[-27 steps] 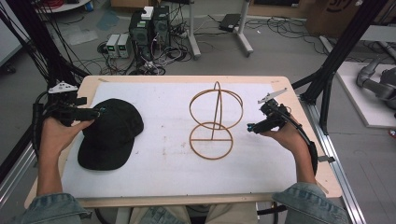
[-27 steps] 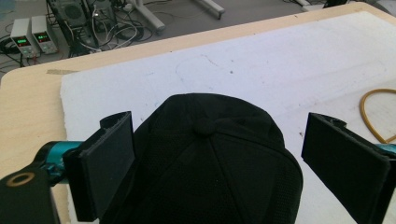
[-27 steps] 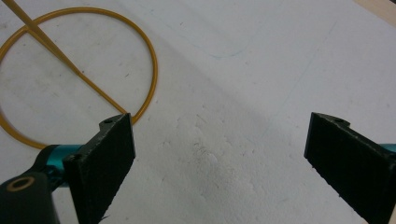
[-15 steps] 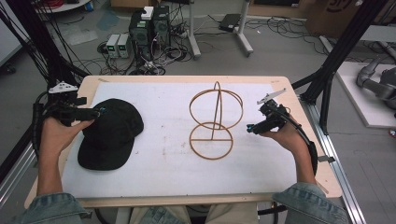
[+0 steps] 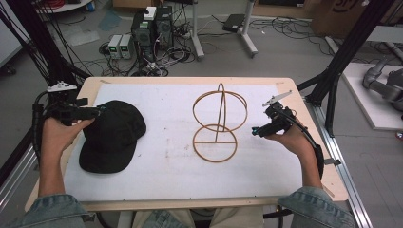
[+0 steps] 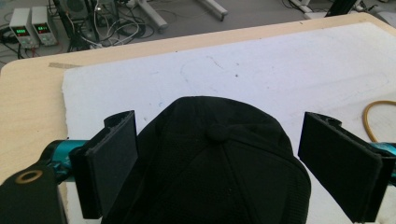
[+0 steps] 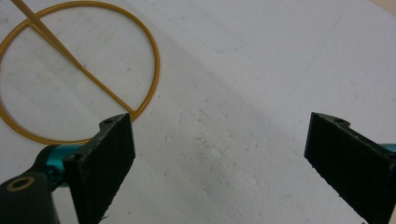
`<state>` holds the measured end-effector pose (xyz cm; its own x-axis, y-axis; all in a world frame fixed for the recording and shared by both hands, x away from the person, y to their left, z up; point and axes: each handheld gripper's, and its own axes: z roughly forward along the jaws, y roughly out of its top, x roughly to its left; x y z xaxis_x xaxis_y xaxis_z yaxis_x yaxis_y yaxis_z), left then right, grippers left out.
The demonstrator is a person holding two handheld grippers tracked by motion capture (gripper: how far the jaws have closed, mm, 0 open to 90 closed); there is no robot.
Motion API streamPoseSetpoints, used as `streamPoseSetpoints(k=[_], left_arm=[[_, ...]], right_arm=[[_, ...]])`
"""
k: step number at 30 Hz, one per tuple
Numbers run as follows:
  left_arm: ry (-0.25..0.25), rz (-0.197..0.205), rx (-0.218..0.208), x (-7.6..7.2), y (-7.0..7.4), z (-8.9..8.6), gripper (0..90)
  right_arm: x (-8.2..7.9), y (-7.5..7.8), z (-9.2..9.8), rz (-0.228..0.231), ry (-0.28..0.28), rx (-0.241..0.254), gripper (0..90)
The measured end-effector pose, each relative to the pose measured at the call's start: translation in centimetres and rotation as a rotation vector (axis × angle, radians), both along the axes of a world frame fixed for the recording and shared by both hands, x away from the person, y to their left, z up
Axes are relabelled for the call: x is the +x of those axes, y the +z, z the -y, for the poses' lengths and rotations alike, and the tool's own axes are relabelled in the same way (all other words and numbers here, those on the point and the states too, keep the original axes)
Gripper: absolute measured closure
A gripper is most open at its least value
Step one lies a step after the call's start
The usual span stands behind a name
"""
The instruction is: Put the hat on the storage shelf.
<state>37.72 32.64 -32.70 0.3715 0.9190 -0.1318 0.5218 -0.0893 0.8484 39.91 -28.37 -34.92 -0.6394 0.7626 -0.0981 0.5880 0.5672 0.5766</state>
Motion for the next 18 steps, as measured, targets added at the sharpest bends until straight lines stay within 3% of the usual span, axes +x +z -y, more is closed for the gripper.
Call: streamPoseSetpoints(k=[7, 13, 18], left_arm=[[0.007, -0.022, -0.045, 1.5, -0.2, -0.4, 15.0], [0.019, -0.066, -0.072, 3.1, -1.4, -0.8, 17.1], [0.018, -0.069, -0.107, 4.3, -2.2, -1.0, 20.3]], right_arm=[[-0.4, 0.0, 0.7, 0.001, -0.014, 0.003, 8.3], [-0.5, -0.2, 1.1, -0.009, -0.022, 0.002, 8.3], [-0.6, -0.4, 1.2, -0.015, -0.022, -0.006, 8.3]])
